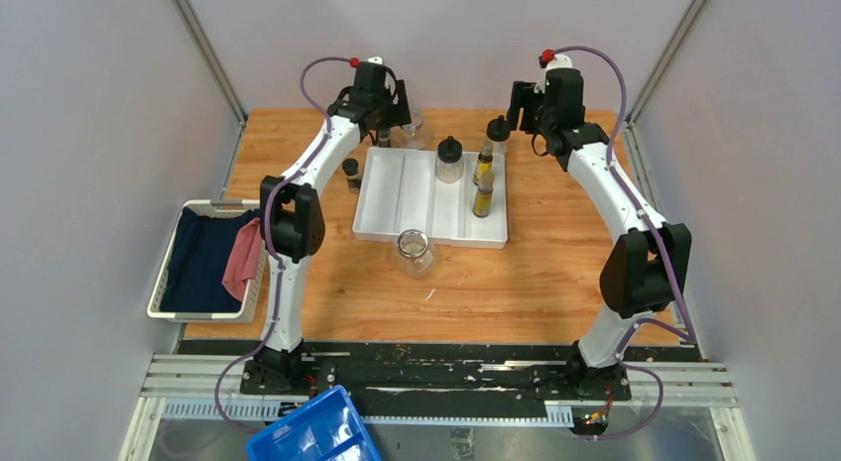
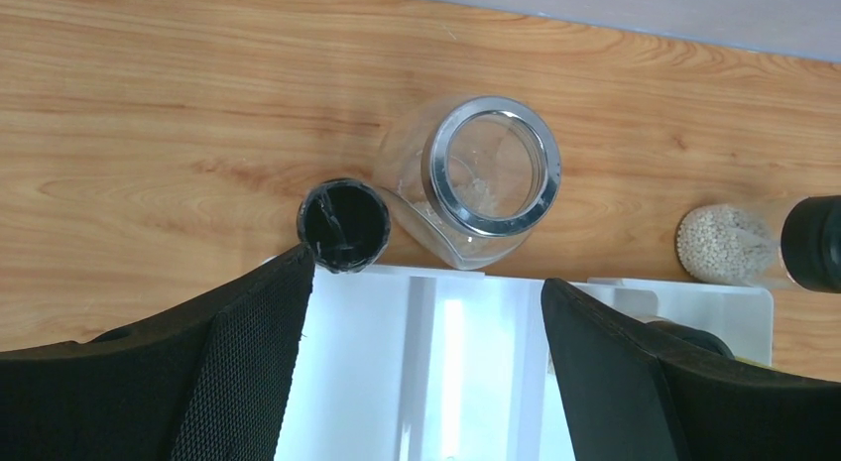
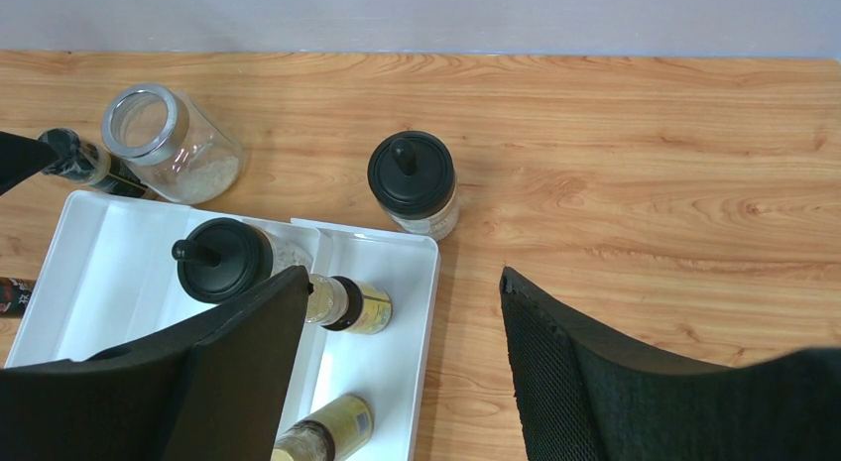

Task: Organize the condiment bottles
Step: Pick up the bottle from the corner of the board.

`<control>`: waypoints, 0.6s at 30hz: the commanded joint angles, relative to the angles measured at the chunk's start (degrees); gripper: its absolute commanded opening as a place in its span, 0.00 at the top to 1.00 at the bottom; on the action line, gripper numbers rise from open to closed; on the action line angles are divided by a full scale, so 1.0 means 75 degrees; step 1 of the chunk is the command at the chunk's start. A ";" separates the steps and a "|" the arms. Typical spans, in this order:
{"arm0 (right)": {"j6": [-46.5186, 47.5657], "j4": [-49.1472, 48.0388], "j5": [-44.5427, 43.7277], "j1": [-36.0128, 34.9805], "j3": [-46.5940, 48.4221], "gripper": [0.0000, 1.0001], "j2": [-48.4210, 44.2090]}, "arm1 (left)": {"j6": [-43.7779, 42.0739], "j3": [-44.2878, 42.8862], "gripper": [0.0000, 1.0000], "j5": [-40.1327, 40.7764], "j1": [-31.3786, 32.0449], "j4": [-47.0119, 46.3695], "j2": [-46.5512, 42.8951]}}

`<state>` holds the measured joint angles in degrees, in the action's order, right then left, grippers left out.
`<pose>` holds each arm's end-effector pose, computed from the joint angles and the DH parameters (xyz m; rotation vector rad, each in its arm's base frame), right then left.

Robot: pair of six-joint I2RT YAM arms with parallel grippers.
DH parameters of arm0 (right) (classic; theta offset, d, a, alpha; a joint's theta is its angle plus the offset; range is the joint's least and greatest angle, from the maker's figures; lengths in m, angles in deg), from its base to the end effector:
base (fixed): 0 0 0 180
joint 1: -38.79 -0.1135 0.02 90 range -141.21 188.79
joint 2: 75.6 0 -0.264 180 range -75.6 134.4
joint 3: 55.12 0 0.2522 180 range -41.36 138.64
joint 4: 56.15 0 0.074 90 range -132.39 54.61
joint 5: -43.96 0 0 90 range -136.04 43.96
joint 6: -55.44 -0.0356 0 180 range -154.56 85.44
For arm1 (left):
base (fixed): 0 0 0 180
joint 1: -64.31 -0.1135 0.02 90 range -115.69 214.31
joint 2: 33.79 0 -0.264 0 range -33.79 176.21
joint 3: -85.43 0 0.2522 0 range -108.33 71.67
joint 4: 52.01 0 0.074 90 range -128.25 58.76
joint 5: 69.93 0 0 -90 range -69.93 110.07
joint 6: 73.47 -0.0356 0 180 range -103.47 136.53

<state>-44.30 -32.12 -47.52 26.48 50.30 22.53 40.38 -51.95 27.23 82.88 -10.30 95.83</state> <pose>0.4032 0.0870 0.3753 -0.0240 1.8697 0.2421 0.5028 -0.1642 0.2899 -0.1723 2.1658 -0.2915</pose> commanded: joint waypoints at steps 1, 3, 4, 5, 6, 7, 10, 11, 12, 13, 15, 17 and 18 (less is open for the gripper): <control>-0.0049 -0.0013 0.0045 0.0013 0.0035 0.26 -0.0001 | 0.0122 -0.0249 0.10 -0.0066 -0.0026 0.0242 0.0207; -0.0041 -0.0029 0.0041 0.0007 0.0044 0.26 0.0026 | 0.0151 -0.0185 0.10 0.0004 -0.0048 0.0273 0.0206; -0.0047 -0.0032 0.0044 0.0013 0.0057 0.26 0.0038 | 0.0173 -0.0139 0.10 0.0056 -0.0058 0.0276 0.0193; -0.0043 -0.0023 0.0044 0.0004 0.0063 0.26 0.0047 | 0.0213 -0.0107 0.10 0.0120 -0.0070 0.0303 0.0193; -0.0044 -0.0021 0.0044 -0.0001 0.0069 0.26 0.0055 | 0.0268 -0.0079 0.11 0.0169 -0.0083 0.0330 0.0190; -0.0031 -0.0021 0.0044 0.0001 0.0080 0.26 0.0062 | 0.0310 -0.0036 0.11 0.0197 -0.0105 0.0314 0.0190; -0.0016 -0.0022 0.0028 -0.0004 0.0115 0.26 0.0093 | 0.0378 -0.0052 0.13 0.0328 -0.0130 0.0377 0.0221; -0.0010 -0.0029 0.0022 0.0001 0.0115 0.26 0.0093 | 0.0400 -0.0064 0.13 0.0354 -0.0148 0.0392 0.0233; -0.0005 -0.0025 0.0012 0.0000 0.0113 0.26 0.0096 | 0.0429 -0.0075 0.13 0.0366 -0.0163 0.0423 0.0246; 0.0006 -0.0021 0.0017 0.0001 0.0118 0.26 0.0098 | 0.0452 -0.0086 0.14 0.0388 -0.0175 0.0468 0.0261; 0.0021 -0.0024 0.0004 0.0007 0.0119 0.26 0.0111 | 0.0483 -0.0115 0.14 0.0415 -0.0210 0.0558 0.0303; 0.0028 -0.0024 0.0007 0.0001 0.0107 0.26 0.0109 | 0.0465 -0.0165 0.14 0.0456 -0.0234 0.0692 0.0360; 0.0025 -0.0028 -0.0001 0.0004 0.0107 0.26 0.0120 | 0.0439 -0.0179 0.14 0.0479 -0.0238 0.0746 0.0374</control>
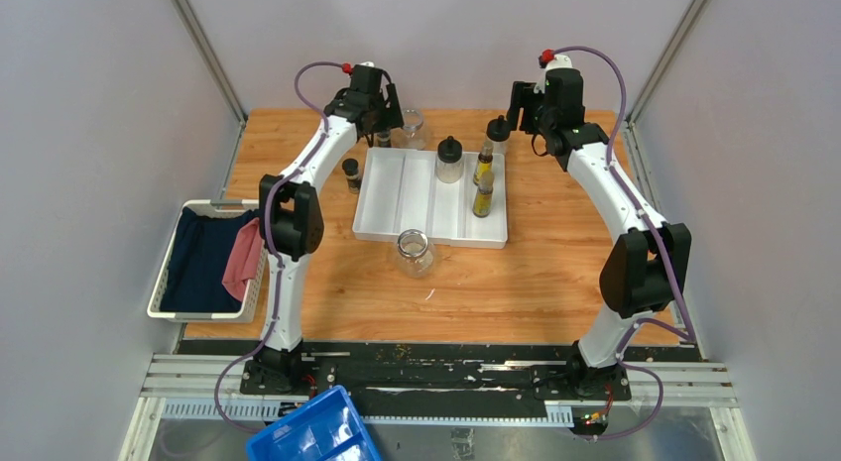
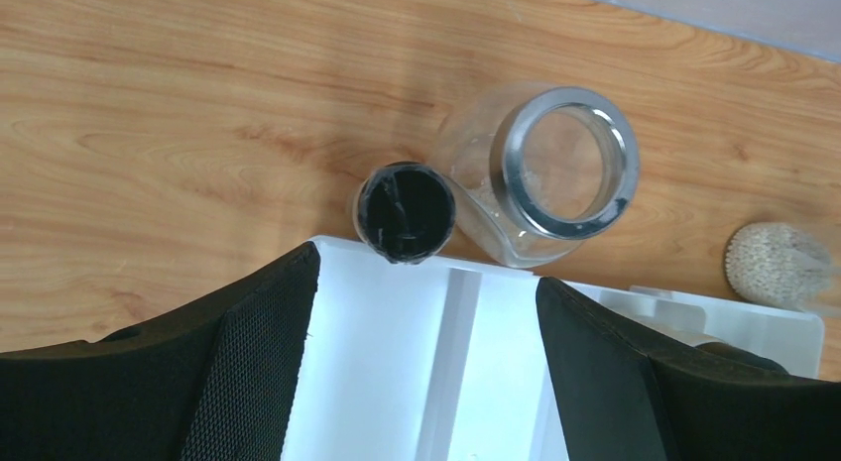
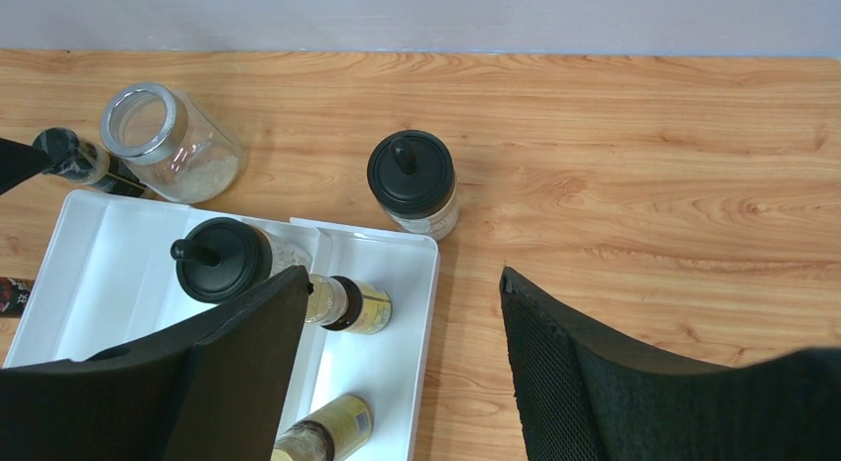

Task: Organize the condiment bottles
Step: Pick up the bottle from the corner of the board.

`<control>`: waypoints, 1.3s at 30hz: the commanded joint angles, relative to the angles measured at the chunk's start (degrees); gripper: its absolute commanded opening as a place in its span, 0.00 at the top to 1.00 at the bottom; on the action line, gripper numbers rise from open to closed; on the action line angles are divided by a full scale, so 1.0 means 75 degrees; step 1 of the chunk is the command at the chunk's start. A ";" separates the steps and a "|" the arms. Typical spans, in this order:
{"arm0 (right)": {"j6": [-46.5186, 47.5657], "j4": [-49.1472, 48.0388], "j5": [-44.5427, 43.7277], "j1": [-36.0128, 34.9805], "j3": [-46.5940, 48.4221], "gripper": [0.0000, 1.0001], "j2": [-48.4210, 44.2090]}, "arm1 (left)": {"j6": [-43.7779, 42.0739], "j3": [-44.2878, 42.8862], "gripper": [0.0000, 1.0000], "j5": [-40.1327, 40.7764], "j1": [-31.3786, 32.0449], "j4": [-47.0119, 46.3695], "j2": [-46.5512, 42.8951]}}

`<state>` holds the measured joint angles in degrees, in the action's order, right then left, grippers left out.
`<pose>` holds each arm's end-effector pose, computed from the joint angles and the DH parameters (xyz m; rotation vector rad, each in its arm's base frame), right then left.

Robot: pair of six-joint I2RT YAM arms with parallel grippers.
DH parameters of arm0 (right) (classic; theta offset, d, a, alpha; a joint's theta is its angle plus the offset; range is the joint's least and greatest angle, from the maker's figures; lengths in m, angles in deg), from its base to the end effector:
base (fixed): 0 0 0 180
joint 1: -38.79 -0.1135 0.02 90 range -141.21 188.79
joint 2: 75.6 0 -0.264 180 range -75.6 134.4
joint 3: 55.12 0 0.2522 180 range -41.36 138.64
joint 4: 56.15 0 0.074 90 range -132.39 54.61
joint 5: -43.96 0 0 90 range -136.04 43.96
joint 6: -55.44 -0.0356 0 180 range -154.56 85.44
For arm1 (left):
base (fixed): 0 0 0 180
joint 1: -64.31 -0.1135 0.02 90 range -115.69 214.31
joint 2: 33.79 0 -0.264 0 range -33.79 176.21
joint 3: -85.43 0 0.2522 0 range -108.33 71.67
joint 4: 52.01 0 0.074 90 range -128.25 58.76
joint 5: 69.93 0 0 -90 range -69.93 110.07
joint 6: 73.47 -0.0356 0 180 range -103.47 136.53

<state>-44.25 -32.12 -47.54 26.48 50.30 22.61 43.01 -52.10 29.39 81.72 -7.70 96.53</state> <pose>0.4035 0.0871 0.3747 -0.0246 1.8711 0.2410 0.5056 -0.1525 0.2806 -0.2650 2.2034 -0.2446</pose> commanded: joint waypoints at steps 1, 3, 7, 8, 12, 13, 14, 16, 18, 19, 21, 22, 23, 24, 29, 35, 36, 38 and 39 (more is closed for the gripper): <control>0.0010 -0.0032 0.0003 -0.0004 0.0104 0.26 0.0111 | 0.0052 -0.0157 0.14 0.0203 -0.0092 0.0428 0.0289; 0.0006 -0.0044 0.0031 -0.0005 0.0102 0.26 0.0117 | 0.0013 -0.0188 0.15 0.0217 -0.0109 0.0504 0.0333; -0.0017 -0.0065 0.0035 -0.0010 0.0107 0.26 0.0129 | -0.0069 -0.0282 0.16 0.0178 -0.0152 0.0649 0.0435; -0.0018 -0.0076 0.0027 -0.0010 0.0095 0.26 0.0134 | -0.0088 -0.0280 0.16 0.0202 -0.0153 0.0650 0.0442; -0.0019 -0.0106 0.0022 -0.0029 0.0104 0.26 0.0161 | -0.0126 -0.0365 0.18 0.0153 -0.0177 0.0650 0.0521; -0.0020 -0.0109 0.0018 -0.0043 0.0107 0.26 0.0178 | -0.0115 -0.0378 0.18 0.0152 -0.0177 0.0646 0.0539; -0.0019 -0.0103 0.0023 -0.0045 0.0107 0.26 0.0192 | -0.0101 -0.0393 0.19 0.0152 -0.0177 0.0635 0.0572; -0.0008 -0.0120 0.0014 -0.0053 0.0101 0.26 0.0201 | -0.0097 -0.0444 0.20 0.0130 -0.0177 0.0627 0.0616; 0.0001 -0.0132 0.0020 -0.0047 0.0118 0.26 0.0237 | -0.0096 -0.0498 0.21 0.0100 -0.0177 0.0595 0.0672; 0.0000 -0.0137 0.0020 -0.0056 0.0119 0.26 0.0248 | -0.0081 -0.0522 0.21 0.0088 -0.0177 0.0577 0.0690; 0.0002 -0.0149 0.0023 -0.0058 0.0130 0.26 0.0286 | -0.0058 -0.0536 0.23 0.0068 -0.0177 0.0507 0.0722; 0.0012 -0.0164 0.0021 -0.0051 0.0125 0.26 0.0302 | -0.0055 -0.0552 0.23 0.0069 -0.0177 0.0491 0.0731; 0.0012 -0.0172 0.0023 -0.0055 0.0124 0.26 0.0314 | -0.0037 -0.0574 0.23 0.0070 -0.0177 0.0487 0.0756; 0.0013 -0.0174 0.0024 -0.0057 0.0128 0.26 0.0330 | -0.0031 -0.0619 0.23 0.0070 -0.0177 0.0486 0.0788; 0.0023 -0.0224 0.0022 -0.0057 0.0146 0.26 0.0408 | -0.0006 -0.0805 0.25 0.0054 -0.0177 0.0483 0.0923; 0.0038 -0.0252 0.0042 -0.0057 0.0221 0.26 0.0492 | 0.0020 -0.1038 0.25 0.0104 -0.0165 0.0479 0.1071; 0.0039 -0.0263 0.0055 -0.0057 0.0242 0.26 0.0509 | 0.0017 -0.1076 0.26 0.0105 -0.0165 0.0478 0.1097; 0.0032 -0.0276 0.0057 -0.0060 0.0270 0.26 0.0564 | 0.0022 -0.1147 0.26 0.0116 -0.0165 0.0480 0.1135; 0.0045 -0.0278 0.0059 -0.0057 0.0274 0.26 0.0581 | 0.0037 -0.1182 0.26 0.0116 -0.0165 0.0472 0.1164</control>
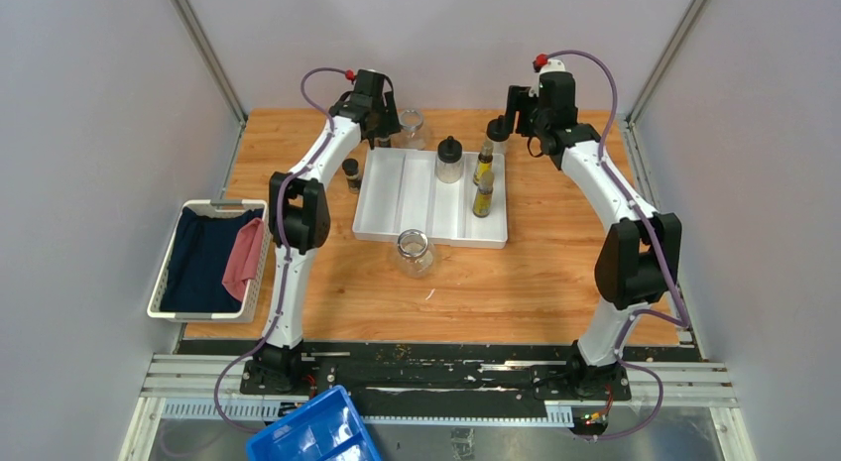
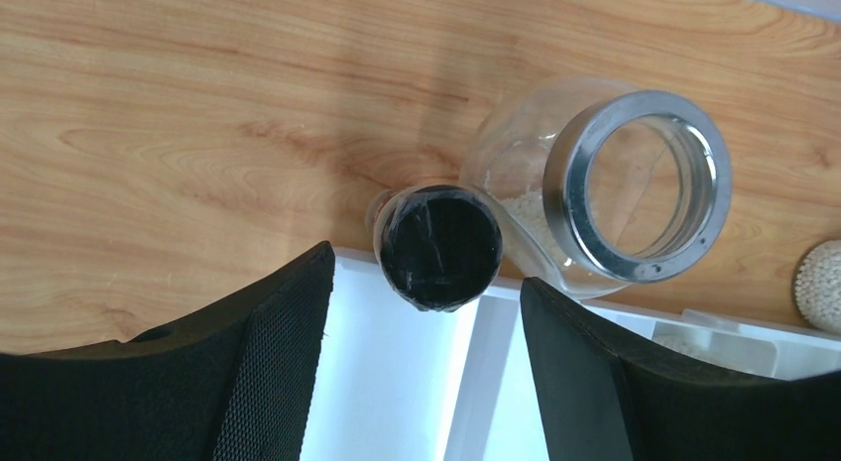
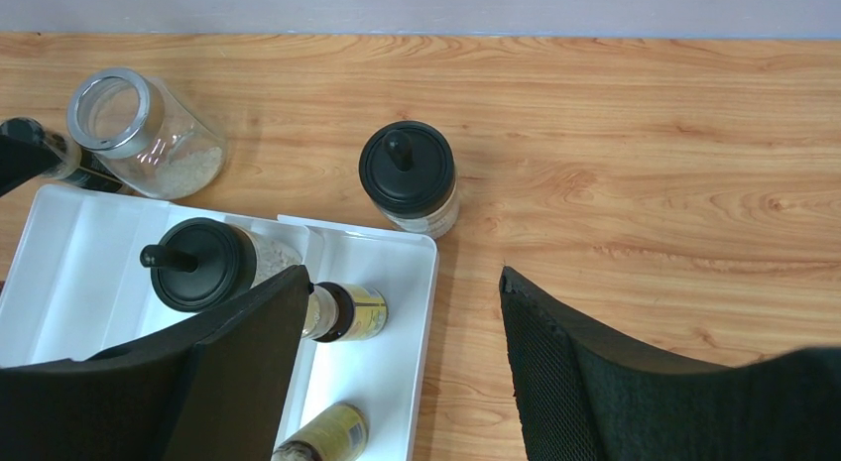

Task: Organize the condiment bottles
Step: Pick up the bottle from the corner of the board.

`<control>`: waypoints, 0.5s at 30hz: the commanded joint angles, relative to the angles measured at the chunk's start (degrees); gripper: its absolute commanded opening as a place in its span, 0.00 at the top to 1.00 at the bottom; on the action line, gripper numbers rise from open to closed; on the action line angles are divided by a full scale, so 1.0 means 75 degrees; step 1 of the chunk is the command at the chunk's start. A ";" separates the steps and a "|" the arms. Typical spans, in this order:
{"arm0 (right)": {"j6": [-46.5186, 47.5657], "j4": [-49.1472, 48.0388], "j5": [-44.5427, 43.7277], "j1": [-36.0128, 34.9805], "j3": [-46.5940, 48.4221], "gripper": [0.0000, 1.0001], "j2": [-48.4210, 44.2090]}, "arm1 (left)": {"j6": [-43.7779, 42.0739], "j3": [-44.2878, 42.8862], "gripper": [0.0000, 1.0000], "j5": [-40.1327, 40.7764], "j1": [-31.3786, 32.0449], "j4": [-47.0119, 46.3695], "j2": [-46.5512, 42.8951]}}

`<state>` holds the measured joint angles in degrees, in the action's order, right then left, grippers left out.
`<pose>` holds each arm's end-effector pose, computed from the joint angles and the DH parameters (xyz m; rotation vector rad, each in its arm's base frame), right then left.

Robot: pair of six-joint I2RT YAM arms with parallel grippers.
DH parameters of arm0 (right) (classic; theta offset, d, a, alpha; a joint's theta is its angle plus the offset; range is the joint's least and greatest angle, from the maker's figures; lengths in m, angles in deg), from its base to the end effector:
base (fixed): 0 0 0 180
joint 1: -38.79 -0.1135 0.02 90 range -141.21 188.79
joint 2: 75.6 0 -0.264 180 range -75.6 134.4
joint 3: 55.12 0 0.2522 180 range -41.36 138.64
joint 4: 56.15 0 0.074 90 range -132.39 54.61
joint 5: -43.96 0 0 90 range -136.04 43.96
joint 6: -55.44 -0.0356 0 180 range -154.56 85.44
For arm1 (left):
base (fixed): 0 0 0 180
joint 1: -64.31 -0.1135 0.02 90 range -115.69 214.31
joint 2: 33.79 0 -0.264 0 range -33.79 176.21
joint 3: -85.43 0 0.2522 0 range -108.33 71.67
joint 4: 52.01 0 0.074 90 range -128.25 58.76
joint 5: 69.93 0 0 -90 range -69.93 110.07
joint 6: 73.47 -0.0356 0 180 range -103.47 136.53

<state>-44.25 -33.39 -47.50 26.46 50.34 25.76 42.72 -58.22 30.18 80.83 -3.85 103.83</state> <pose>0.4177 0.0904 0.3553 -0.0264 1.9032 0.2371 0.5259 -0.1495 0.2448 -0.2835 2.2814 -0.1820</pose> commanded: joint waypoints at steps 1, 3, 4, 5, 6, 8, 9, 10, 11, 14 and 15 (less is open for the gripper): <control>0.0041 -0.0130 0.0046 -0.0054 0.0280 0.26 0.0180 | 0.0071 -0.0401 0.28 0.0003 -0.0045 -0.0042 0.0222; 0.0052 -0.0142 0.0051 -0.0048 0.0278 0.26 0.0208 | 0.0080 -0.0480 0.30 -0.0022 -0.0045 -0.0050 0.0273; 0.0056 -0.0143 0.0053 -0.0053 0.0282 0.26 0.0227 | 0.0081 -0.0527 0.31 -0.0041 -0.0045 -0.0050 0.0298; 0.0061 -0.0153 0.0047 -0.0047 0.0282 0.26 0.0239 | 0.0081 -0.0564 0.31 -0.0071 -0.0047 -0.0047 0.0330; 0.0062 -0.0155 0.0041 -0.0053 0.0269 0.26 0.0247 | 0.0081 -0.0591 0.31 -0.0100 -0.0046 -0.0046 0.0351; 0.0089 -0.0158 0.0023 -0.0045 0.0263 0.26 0.0261 | 0.0091 -0.0619 0.32 -0.0137 -0.0045 -0.0050 0.0396; 0.0086 -0.0162 0.0022 -0.0050 0.0256 0.26 0.0264 | 0.0093 -0.0623 0.32 -0.0149 -0.0045 -0.0050 0.0406; 0.0087 -0.0178 0.0010 -0.0051 0.0263 0.26 0.0263 | 0.0084 -0.0623 0.33 -0.0161 -0.0045 -0.0049 0.0412; 0.0099 -0.0175 -0.0004 -0.0043 0.0249 0.26 0.0266 | 0.0076 -0.0623 0.33 -0.0180 -0.0045 -0.0050 0.0412; 0.0096 -0.0199 -0.0005 -0.0031 0.0226 0.26 0.0269 | 0.0042 -0.0618 0.32 -0.0188 -0.0045 -0.0039 0.0424; 0.0088 -0.0219 -0.0001 -0.0031 0.0211 0.26 0.0265 | 0.0046 -0.0612 0.32 -0.0188 -0.0045 -0.0037 0.0418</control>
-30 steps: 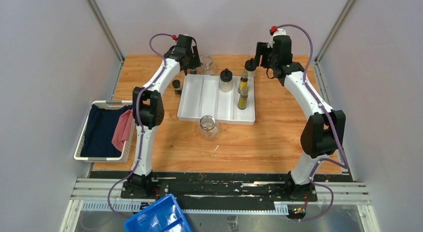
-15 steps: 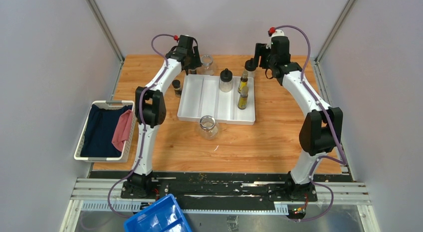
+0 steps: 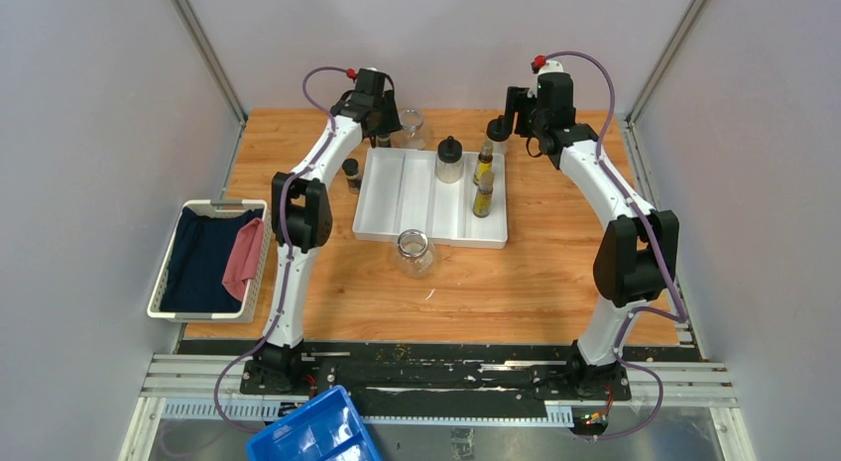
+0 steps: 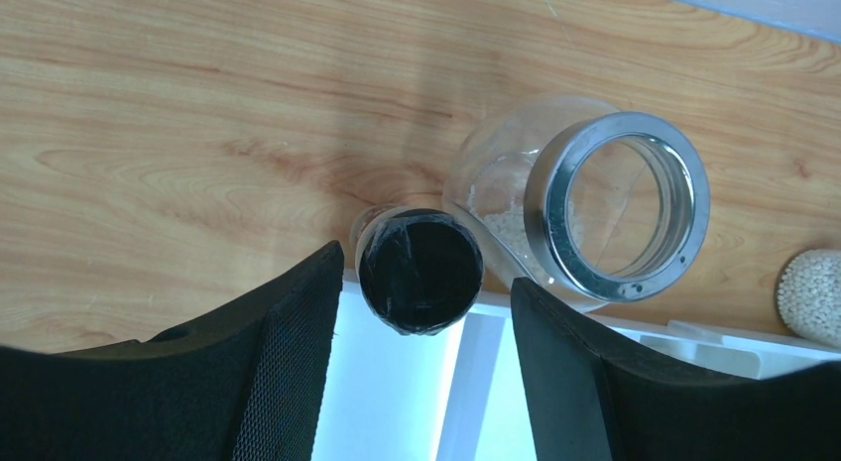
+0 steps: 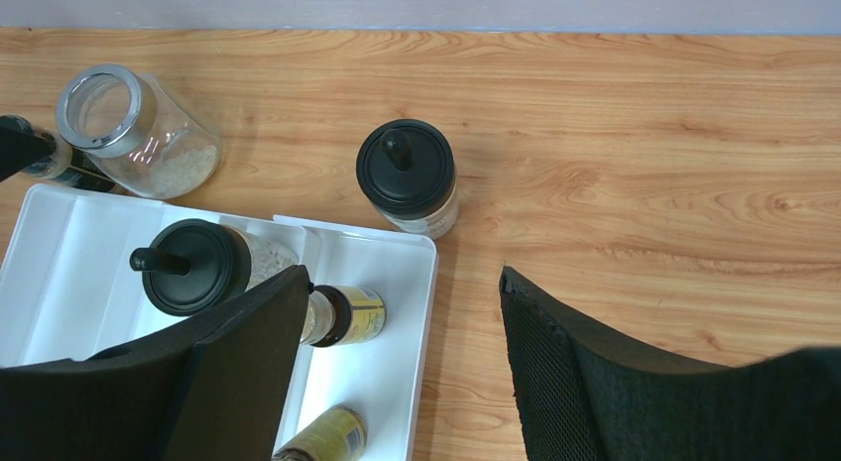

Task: Organize the condiment bottles
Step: Pick up the bottle from the corner of the board.

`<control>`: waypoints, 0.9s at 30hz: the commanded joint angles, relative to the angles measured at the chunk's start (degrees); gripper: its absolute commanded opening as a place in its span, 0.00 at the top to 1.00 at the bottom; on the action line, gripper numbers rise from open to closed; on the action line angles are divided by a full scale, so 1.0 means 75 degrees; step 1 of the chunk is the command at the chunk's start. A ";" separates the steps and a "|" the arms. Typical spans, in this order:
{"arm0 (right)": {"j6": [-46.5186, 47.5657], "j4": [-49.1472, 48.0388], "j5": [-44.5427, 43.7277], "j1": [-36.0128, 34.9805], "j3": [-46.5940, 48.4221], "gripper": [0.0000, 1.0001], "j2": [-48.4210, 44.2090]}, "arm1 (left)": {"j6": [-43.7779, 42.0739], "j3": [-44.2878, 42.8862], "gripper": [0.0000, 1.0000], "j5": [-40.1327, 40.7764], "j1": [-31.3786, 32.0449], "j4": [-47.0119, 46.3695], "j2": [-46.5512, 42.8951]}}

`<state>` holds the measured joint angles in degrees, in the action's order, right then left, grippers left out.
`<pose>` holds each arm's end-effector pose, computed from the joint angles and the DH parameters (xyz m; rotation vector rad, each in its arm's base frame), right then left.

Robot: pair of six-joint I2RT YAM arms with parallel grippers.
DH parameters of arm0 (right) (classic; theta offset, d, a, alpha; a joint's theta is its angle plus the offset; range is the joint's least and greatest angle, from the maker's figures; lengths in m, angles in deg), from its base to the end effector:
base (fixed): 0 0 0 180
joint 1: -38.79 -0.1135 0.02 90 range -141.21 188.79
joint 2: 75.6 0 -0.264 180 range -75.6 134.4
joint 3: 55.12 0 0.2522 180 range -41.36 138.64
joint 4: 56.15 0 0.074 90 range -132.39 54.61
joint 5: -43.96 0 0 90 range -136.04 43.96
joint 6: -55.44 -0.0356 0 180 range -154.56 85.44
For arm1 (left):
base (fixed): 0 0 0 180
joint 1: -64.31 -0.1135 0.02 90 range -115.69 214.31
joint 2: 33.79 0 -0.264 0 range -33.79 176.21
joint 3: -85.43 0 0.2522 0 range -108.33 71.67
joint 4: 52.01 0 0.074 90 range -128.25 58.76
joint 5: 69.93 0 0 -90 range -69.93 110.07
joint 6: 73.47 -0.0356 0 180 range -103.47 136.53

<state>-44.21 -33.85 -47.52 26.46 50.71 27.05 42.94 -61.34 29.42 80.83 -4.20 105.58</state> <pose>0.4234 0.0916 0.3492 -0.0271 1.9111 0.2351 0.5323 -0.1519 0.2471 -0.2814 2.2561 -0.2112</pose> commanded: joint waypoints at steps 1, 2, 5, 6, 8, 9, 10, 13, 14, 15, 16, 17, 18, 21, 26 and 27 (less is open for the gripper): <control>0.0089 -0.0169 -0.0002 -0.0034 0.0158 0.26 0.0090 | 0.0008 -0.0186 0.33 -0.0080 -0.0051 0.0008 0.0190; 0.0091 -0.0185 0.0000 -0.0031 0.0135 0.26 0.0094 | 0.0013 -0.0183 0.33 -0.0075 -0.0046 0.0009 0.0191; 0.0082 -0.0192 -0.0001 -0.0029 0.0138 0.26 0.0102 | 0.0014 -0.0215 0.35 -0.0060 -0.0045 0.0002 0.0207; 0.0087 -0.0199 0.0001 -0.0025 0.0151 0.26 0.0110 | 0.0006 -0.0243 0.37 -0.0077 -0.0045 -0.0003 0.0216; 0.0088 -0.0201 0.0013 -0.0009 0.0162 0.26 0.0126 | 0.0006 -0.0270 0.40 -0.0086 -0.0046 -0.0001 0.0250; 0.0089 -0.0214 0.0030 -0.0007 0.0169 0.26 0.0123 | 0.0022 -0.0276 0.43 -0.0077 -0.0046 -0.0002 0.0260; 0.0088 -0.0214 0.0029 0.0002 0.0166 0.26 0.0139 | 0.0028 -0.0286 0.46 -0.0080 -0.0045 -0.0001 0.0277; 0.0088 -0.0224 0.0038 0.0022 0.0158 0.26 0.0136 | 0.0028 -0.0300 0.54 -0.0080 -0.0045 -0.0004 0.0307; 0.0088 -0.0242 0.0041 0.0027 0.0157 0.26 0.0145 | 0.0029 -0.0300 0.58 -0.0075 -0.0045 -0.0004 0.0309; 0.0091 -0.0241 0.0041 0.0028 0.0157 0.26 0.0146 | 0.0023 -0.0298 0.62 -0.0074 -0.0045 -0.0001 0.0312; 0.0085 -0.0241 0.0044 0.0038 0.0160 0.26 0.0146 | 0.0028 -0.0290 0.65 -0.0065 -0.0045 -0.0003 0.0307; 0.0086 -0.0236 0.0050 0.0041 0.0162 0.26 0.0149 | 0.0029 -0.0280 0.68 -0.0063 -0.0048 -0.0004 0.0299; 0.0080 -0.0240 0.0049 0.0037 0.0165 0.26 0.0150 | 0.0029 -0.0272 0.72 -0.0062 -0.0046 -0.0004 0.0299; 0.0088 -0.0243 0.0068 0.0040 0.0166 0.26 0.0146 | 0.0029 -0.0206 0.83 -0.0053 -0.0045 0.0002 0.0276; 0.0062 -0.0236 0.0078 0.0040 0.0149 0.26 0.0100 | 0.0030 -0.0059 1.00 -0.0061 -0.0035 -0.0014 0.0183; 0.0051 -0.0242 0.0078 0.0040 0.0156 0.26 0.0086 | 0.0023 -0.0035 1.00 -0.0053 -0.0037 -0.0014 0.0163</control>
<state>-44.21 -35.12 -47.50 26.48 50.71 27.23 43.07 -61.72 29.18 80.83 -4.29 106.47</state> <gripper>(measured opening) 0.740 0.424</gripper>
